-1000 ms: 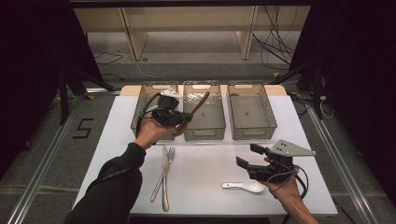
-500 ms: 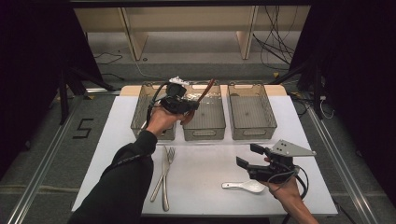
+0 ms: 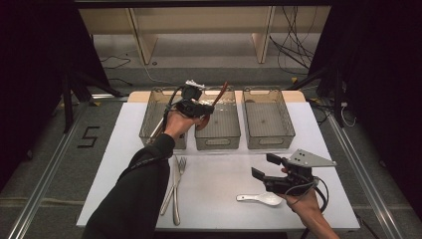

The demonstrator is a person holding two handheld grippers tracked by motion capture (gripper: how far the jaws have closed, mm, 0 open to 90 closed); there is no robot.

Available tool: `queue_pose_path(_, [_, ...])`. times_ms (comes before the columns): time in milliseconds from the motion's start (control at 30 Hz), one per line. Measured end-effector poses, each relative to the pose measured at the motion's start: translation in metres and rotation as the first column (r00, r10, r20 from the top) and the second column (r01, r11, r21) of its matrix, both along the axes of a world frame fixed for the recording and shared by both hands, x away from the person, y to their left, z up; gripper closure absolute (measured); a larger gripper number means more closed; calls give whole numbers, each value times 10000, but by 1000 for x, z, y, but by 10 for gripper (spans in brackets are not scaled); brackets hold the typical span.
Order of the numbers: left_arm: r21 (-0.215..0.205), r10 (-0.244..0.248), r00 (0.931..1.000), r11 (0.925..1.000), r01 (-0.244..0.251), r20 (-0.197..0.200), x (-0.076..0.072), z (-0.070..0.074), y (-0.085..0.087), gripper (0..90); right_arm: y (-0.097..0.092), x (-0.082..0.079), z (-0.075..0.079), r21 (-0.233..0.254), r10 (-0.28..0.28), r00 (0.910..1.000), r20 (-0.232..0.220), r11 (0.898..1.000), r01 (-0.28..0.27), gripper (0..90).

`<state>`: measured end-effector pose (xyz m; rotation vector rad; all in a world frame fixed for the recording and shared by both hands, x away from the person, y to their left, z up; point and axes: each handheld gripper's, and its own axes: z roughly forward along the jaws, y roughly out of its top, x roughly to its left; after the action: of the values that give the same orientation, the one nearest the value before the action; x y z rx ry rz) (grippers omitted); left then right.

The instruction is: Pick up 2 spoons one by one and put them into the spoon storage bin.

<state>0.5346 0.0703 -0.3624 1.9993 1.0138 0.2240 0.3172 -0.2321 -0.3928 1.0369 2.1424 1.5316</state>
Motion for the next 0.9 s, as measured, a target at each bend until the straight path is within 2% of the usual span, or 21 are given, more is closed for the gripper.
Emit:
queue_pose_path(67, [-154,120,9999,9998,-122,-89,2,-3,-1,831,0,0,0,-6,4,10000,-4,10000,-4,269])
queue_pose_path(133, [32,139,9999,9999,-138,-103,3,-6,-2,831,0,0,0,-36,5,10000,-6,10000,-5,270])
queue_pose_path(400, [-8,456,9981,9990,-457,-405,8,-16,-3,830,0,0,0,-21,15,10000,-17,10000,-15,270])
queue_pose_path(900, [342,696,9949,9972,-672,-731,14,-28,-7,819,0,0,0,-3,15,10000,-27,10000,-15,270])
